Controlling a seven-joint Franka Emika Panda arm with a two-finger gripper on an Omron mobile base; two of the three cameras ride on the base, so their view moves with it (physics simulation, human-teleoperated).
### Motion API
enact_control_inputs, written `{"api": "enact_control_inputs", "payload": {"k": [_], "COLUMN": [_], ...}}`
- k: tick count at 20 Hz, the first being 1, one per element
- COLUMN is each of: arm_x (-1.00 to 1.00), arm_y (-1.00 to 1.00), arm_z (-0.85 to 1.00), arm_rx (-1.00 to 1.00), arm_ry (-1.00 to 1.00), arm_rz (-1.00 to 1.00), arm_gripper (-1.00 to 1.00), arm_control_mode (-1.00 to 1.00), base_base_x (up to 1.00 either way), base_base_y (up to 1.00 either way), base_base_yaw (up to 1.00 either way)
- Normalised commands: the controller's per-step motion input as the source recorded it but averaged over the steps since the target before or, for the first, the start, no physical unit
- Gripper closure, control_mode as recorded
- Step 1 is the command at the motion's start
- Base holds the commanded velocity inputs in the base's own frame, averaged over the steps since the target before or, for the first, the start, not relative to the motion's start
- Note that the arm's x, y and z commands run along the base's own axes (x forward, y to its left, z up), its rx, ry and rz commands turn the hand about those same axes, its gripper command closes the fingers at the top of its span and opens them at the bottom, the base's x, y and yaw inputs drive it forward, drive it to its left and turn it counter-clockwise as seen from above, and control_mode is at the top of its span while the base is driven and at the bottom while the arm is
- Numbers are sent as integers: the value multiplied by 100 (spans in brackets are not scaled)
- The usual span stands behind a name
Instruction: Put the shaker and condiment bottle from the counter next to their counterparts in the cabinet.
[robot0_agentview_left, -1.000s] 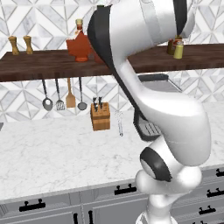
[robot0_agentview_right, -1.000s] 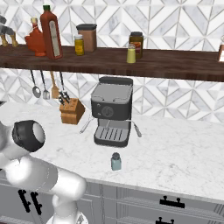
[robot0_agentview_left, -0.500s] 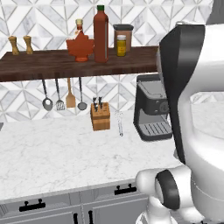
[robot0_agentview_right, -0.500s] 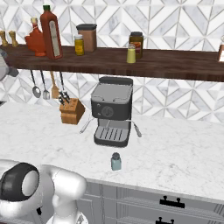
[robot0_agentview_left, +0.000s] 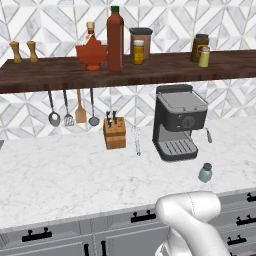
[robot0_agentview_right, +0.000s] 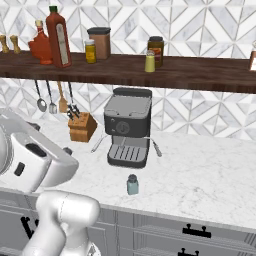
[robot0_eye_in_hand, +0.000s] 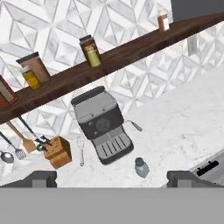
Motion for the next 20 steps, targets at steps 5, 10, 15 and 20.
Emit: {"api": "enact_control_inputs", "payload": {"k": [5, 10, 15, 20], "arm_x": [-1, 0, 0, 0], "arm_y": [-23, -5, -46, -15], "arm_z": [-30, -16, 0, 0], "arm_rx": [1, 0, -2, -10], "arm_ry": [5, -6, -15, -6], "arm_rz": [35, 48, 44, 32], "arm_gripper": [-100, -100, -100, -100], "arm_control_mode": [-100, -100, -100, -100], "base_base_x": [0, 0, 0, 0], "base_base_y": [0, 0, 0, 0], "base_base_yaw": [0, 0, 0, 0]}}
